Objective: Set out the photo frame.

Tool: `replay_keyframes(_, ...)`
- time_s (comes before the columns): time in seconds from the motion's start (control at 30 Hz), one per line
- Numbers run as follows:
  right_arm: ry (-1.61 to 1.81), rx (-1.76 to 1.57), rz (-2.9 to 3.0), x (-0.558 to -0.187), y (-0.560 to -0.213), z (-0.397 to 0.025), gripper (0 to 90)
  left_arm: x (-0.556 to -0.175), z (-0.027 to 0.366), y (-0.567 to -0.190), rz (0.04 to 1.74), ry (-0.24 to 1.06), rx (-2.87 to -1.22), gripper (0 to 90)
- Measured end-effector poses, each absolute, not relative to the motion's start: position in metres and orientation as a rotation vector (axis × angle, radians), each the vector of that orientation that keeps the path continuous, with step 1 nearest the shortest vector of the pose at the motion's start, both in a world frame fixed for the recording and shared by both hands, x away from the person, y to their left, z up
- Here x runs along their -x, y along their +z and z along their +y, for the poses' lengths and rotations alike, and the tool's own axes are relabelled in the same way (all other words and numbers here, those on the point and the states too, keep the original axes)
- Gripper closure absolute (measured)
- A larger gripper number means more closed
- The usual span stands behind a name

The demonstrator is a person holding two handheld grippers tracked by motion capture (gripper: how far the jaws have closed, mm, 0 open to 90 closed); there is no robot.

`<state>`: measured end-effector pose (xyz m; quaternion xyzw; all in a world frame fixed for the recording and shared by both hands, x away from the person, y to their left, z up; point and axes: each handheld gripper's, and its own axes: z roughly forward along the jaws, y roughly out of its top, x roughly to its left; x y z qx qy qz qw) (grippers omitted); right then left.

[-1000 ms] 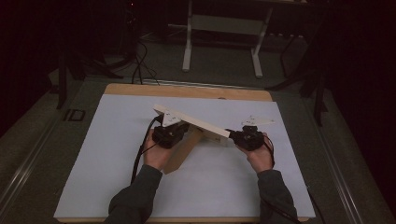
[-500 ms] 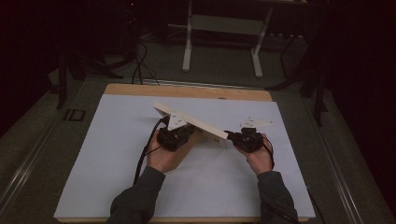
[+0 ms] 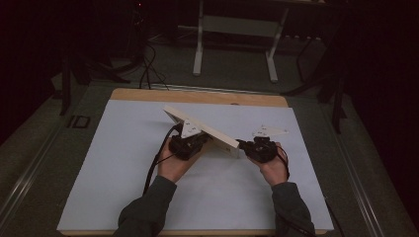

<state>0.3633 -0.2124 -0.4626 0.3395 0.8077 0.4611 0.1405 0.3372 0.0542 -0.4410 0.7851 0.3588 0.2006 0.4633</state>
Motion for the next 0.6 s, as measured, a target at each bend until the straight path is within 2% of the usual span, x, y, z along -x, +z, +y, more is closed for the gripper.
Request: replay_keyframes(0.6, 1.339, -0.929, 2.375, -0.3561, -0.4626, -0.2040, 90.0, -0.3437, 0.0563, -0.4449, 0.915, 0.483, -1.924, 89.9)
